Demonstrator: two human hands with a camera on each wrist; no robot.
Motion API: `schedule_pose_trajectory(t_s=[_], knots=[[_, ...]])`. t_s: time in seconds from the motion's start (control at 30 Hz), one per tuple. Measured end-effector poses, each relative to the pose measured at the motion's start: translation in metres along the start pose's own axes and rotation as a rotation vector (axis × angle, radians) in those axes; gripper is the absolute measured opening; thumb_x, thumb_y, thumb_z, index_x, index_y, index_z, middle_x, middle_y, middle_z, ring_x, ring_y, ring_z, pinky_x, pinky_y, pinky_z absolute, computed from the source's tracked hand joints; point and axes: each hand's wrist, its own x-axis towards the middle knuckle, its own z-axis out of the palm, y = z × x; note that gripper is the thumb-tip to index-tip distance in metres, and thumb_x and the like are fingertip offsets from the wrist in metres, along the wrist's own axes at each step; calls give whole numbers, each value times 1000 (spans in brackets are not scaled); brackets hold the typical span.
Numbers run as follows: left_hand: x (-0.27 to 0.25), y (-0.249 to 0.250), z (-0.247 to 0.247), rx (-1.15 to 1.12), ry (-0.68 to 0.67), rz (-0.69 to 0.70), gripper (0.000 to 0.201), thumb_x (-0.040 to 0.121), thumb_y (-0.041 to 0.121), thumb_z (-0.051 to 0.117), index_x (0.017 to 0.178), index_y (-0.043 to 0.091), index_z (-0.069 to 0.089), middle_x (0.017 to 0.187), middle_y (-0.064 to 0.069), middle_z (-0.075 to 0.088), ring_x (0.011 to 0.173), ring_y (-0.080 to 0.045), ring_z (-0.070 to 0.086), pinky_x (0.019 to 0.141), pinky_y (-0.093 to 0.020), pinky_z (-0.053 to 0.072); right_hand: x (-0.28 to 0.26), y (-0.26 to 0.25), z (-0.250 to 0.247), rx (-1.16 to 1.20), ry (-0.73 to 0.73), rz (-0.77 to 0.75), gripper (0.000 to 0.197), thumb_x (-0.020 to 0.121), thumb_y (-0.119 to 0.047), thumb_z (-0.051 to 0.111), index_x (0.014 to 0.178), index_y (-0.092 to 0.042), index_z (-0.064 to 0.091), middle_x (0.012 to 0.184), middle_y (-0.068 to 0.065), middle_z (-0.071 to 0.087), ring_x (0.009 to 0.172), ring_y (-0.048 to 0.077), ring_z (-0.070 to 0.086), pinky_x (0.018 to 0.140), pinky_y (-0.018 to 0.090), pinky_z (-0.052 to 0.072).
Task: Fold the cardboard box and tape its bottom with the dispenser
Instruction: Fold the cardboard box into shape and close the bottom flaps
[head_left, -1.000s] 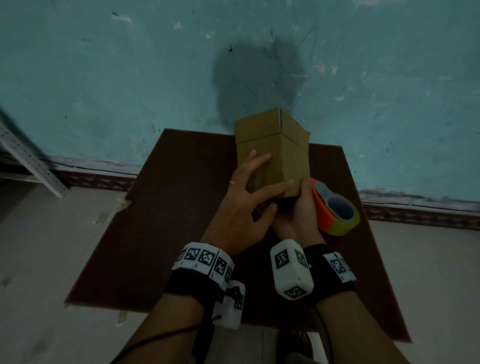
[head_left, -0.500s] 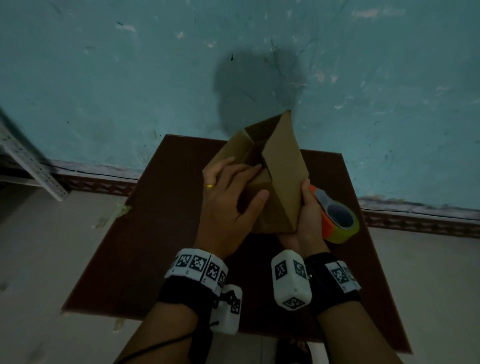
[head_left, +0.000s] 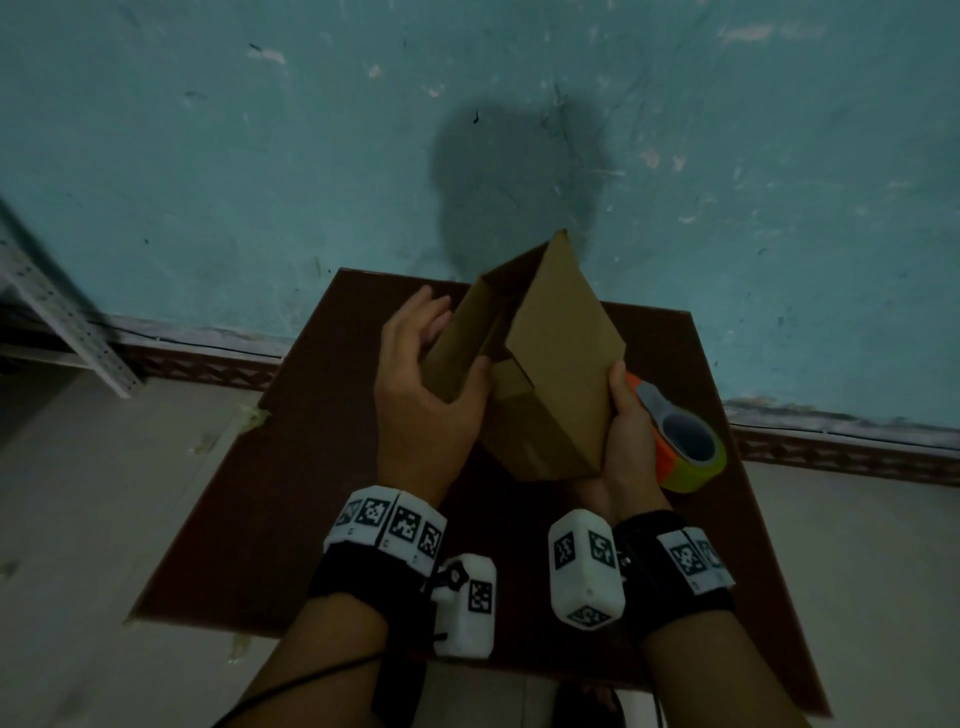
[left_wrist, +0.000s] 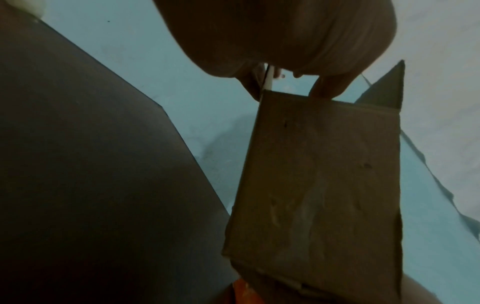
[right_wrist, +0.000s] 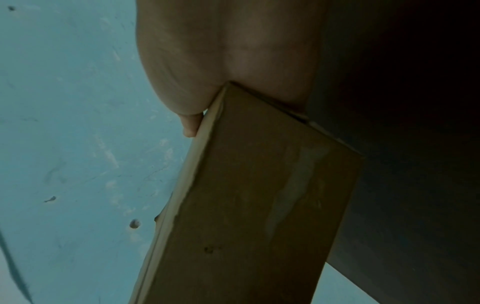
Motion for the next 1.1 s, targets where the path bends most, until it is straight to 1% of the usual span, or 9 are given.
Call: schedule_pose_trajectory(t_s=[0.13,0.23,0.3,0.47,0.6,0.73,0.87,0.97,1.1], knots=[[16,-8,-22,282,-256,132,82,82,26,86,155,13,50,155,-5,54,142,-22,54,113,-53,47,-14,-14,8,-173,7,-52,55,97,-66,66,142,-34,58,133,14,75,117,42,76,103,66,57],[28,-15,-43,334,-434,-92,124,63,60,80,169,32,22,170,-1,36,155,-20,37,126,-52,33,-26,-23,12,-399,-68,-151,31,107,-57,55,127,-35,64,124,8,80,105,30,81,89,52,64],[31,-20,-50,210,-474,-240,137,57,65,84,169,43,8,171,2,34,156,-16,37,125,-49,37,-31,-23,15,-489,-118,-141,36,108,-55,53,134,-33,66,123,7,81,104,28,82,88,49,65],[22,-18,-47,71,-520,-269,78,84,32,84,150,51,47,140,10,66,129,-6,64,110,-46,55,-34,-17,21,-552,-133,-147,31,109,-54,52,130,-37,67,122,5,82,107,28,81,91,49,66],[22,-11,-39,38,-547,-363,36,102,37,58,122,67,63,140,17,66,139,-4,57,118,-49,46,-32,-18,20,-497,-61,-143,26,108,-54,55,123,-37,67,119,6,83,102,28,82,82,45,66],[23,4,-31,-232,-448,-692,47,113,53,30,119,36,74,111,4,82,112,-16,75,96,-39,56,-30,-19,16,-502,-37,-169,26,107,-55,56,123,-39,67,117,4,83,102,27,82,88,50,65],[22,-4,-28,-79,-431,-534,50,107,59,45,146,32,62,133,5,72,124,-12,67,112,-46,50,-29,-23,15,-493,-14,-188,34,108,-57,54,132,-35,64,117,3,81,90,19,84,72,38,65],[22,-10,-25,-37,-429,-457,46,112,47,43,152,30,56,136,4,70,122,-9,67,107,-38,53,-30,-23,14,-504,-8,-195,38,107,-57,54,135,-35,64,120,4,81,93,21,84,74,41,65],[18,0,-23,-72,-537,-692,48,112,57,28,131,31,64,121,0,73,110,-13,70,98,-34,52,-32,-22,15,-520,7,-188,39,107,-55,55,138,-32,65,123,7,81,104,27,81,85,47,64]])
